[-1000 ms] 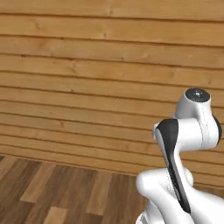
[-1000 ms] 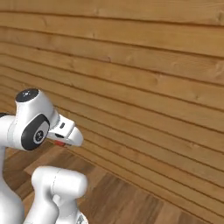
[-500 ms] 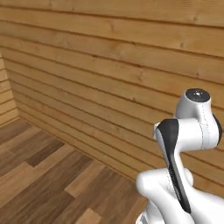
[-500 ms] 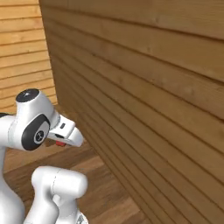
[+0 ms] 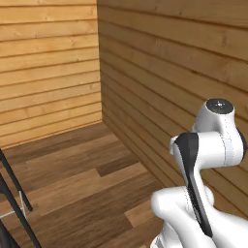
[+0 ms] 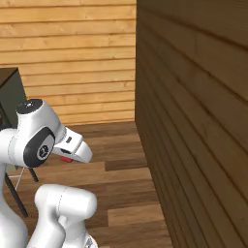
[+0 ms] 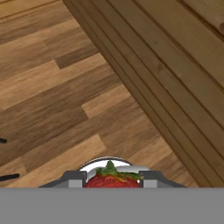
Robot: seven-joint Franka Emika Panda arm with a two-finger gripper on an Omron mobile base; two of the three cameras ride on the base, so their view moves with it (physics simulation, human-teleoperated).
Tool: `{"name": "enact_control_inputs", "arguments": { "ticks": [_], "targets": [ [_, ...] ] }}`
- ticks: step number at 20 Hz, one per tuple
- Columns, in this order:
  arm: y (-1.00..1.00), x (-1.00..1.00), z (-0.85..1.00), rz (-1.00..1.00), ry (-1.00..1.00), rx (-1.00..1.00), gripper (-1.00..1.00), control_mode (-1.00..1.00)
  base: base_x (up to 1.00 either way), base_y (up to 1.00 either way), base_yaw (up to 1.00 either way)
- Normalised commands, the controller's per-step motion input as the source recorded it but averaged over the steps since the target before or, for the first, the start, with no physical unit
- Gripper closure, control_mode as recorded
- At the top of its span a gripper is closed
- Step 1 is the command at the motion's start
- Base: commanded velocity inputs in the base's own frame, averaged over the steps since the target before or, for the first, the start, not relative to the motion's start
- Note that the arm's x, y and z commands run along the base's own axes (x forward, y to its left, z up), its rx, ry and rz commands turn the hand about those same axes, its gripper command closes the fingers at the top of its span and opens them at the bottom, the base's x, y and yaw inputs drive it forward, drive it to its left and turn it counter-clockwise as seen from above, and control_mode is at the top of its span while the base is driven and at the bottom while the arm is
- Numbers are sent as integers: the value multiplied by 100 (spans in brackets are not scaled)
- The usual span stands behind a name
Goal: Take the strawberry from the fridge and place it on top of the pancake, located on the dining counter.
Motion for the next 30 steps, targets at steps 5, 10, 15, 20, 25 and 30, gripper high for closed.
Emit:
{"name": "enact_control_inputs", "arguments": {
  "ticks": [5,10,15,20,25,30],
  "targets": [
    [0,0,0,0,0,0,100,100,100,0,66],
    [0,0,0,0,0,0,100,100,100,0,71],
    [0,0,0,0,0,0,100,100,92,-19,82],
    [0,0,0,0,0,0,100,100,92,-30,80],
    [0,0,0,0,0,0,100,100,60,-32,82],
    [0,0,0,0,0,0,100,100,43,-7,86]
  ]
}}
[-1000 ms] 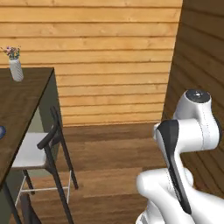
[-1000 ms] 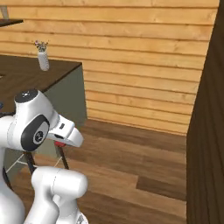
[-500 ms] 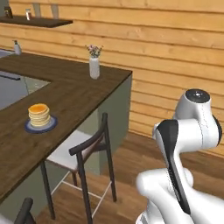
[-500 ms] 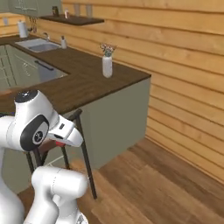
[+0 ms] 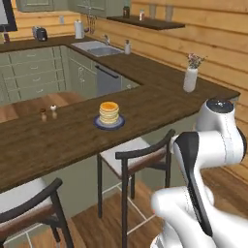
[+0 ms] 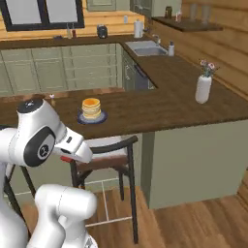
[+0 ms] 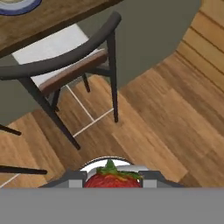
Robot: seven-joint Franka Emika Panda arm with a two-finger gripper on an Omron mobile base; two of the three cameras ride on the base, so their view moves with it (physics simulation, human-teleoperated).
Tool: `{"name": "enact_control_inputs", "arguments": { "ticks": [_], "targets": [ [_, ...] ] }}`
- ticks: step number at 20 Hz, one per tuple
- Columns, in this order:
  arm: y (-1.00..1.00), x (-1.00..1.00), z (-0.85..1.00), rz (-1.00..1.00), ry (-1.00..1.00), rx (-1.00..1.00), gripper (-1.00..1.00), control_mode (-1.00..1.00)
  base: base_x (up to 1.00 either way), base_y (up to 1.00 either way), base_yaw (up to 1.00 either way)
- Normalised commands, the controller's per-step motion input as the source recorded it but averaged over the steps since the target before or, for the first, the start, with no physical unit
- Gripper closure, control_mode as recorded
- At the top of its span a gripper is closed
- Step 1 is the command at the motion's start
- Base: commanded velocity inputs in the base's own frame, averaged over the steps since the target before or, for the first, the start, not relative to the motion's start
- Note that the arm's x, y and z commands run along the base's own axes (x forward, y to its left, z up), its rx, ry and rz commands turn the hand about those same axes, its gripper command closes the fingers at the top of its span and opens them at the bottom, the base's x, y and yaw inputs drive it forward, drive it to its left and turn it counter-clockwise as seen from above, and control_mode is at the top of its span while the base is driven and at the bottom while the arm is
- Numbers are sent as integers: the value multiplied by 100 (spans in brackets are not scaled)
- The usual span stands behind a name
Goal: Take the strawberry from the fridge and place it on top of the pancake, located on the dining counter.
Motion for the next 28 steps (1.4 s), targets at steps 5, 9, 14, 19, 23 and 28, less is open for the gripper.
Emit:
{"name": "enact_control_inputs", "arguments": {
  "ticks": [5,9,14,19,23,28],
  "targets": [
    [0,0,0,0,0,0,100,100,56,-34,85],
    [0,0,0,0,0,0,100,100,76,-41,47],
    [0,0,0,0,0,0,100,100,72,-35,15],
    [0,0,0,0,0,0,100,100,62,-16,-17],
    [0,0,0,0,0,0,100,100,49,-37,-38],
    [0,0,0,0,0,0,100,100,69,-40,-28]
  ]
}}
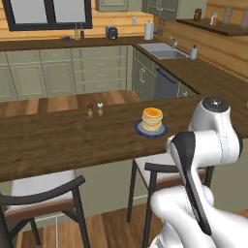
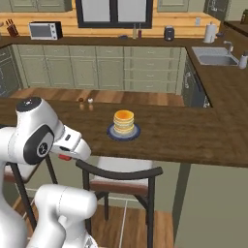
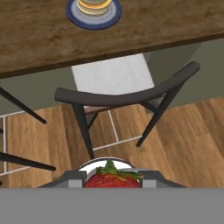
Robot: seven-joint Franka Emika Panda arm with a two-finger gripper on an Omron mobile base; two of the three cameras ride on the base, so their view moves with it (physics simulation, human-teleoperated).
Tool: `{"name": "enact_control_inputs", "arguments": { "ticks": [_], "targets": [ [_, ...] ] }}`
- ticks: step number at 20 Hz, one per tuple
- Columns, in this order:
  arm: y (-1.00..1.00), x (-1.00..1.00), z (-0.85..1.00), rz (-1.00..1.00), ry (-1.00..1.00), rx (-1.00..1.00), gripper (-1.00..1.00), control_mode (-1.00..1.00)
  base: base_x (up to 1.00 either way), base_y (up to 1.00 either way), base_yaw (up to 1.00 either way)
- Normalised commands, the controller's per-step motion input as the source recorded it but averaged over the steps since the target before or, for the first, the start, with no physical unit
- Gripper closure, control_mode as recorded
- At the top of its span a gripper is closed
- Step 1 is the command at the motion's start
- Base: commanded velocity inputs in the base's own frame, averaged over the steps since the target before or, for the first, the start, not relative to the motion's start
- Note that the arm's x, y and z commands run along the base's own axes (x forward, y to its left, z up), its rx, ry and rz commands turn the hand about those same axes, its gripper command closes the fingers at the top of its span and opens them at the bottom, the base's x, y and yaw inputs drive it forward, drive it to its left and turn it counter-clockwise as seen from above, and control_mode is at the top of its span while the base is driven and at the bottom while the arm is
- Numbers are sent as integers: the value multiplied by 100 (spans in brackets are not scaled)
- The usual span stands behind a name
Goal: Take the strawberry from the fridge and place it on top of the pancake, located on the dining counter.
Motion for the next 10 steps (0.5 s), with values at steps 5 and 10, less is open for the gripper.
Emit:
{"name": "enact_control_inputs", "arguments": {
  "ticks": [5,10],
  "targets": [
    [0,0,0,0,0,0,100,100,72,-93,2],
    [0,0,0,0,0,0,100,100,22,-100,10]
  ]
}}
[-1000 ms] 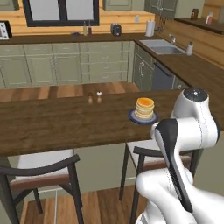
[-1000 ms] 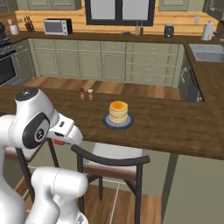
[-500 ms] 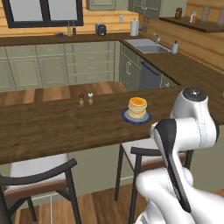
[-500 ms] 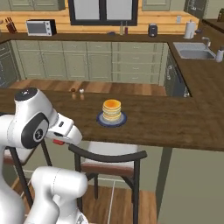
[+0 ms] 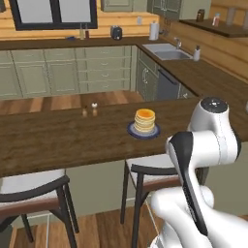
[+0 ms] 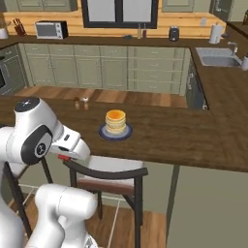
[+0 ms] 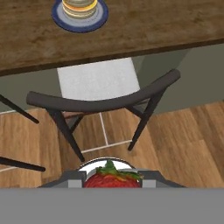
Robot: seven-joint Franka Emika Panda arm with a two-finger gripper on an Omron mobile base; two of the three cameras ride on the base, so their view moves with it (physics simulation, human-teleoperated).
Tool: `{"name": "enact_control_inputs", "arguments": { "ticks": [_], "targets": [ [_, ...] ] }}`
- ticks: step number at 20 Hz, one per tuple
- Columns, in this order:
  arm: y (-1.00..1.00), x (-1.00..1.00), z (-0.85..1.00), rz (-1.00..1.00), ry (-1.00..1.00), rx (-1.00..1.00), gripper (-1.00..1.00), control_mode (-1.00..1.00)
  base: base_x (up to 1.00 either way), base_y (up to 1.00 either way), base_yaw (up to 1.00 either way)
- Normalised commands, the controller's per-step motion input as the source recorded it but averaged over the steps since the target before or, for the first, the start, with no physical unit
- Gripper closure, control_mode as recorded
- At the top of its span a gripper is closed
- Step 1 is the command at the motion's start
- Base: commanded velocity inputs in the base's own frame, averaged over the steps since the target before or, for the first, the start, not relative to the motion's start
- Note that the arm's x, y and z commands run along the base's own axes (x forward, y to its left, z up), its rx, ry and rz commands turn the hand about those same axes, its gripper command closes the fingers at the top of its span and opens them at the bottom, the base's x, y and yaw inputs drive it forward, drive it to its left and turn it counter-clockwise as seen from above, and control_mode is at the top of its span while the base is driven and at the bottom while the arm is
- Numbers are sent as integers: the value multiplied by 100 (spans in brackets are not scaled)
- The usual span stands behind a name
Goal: Take the strawberry from the fridge and place it on top of the pancake, located on the dining counter.
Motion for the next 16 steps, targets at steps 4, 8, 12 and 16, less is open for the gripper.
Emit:
{"name": "enact_control_inputs", "arguments": {
  "ticks": [4,8,12,16],
  "targets": [
    [0,0,0,0,0,0,100,100,1,-86,1],
    [0,0,0,0,0,0,100,100,22,3,0],
    [0,0,0,0,0,0,100,100,36,57,0],
    [0,0,0,0,0,0,100,100,37,69,0]
  ]
}}
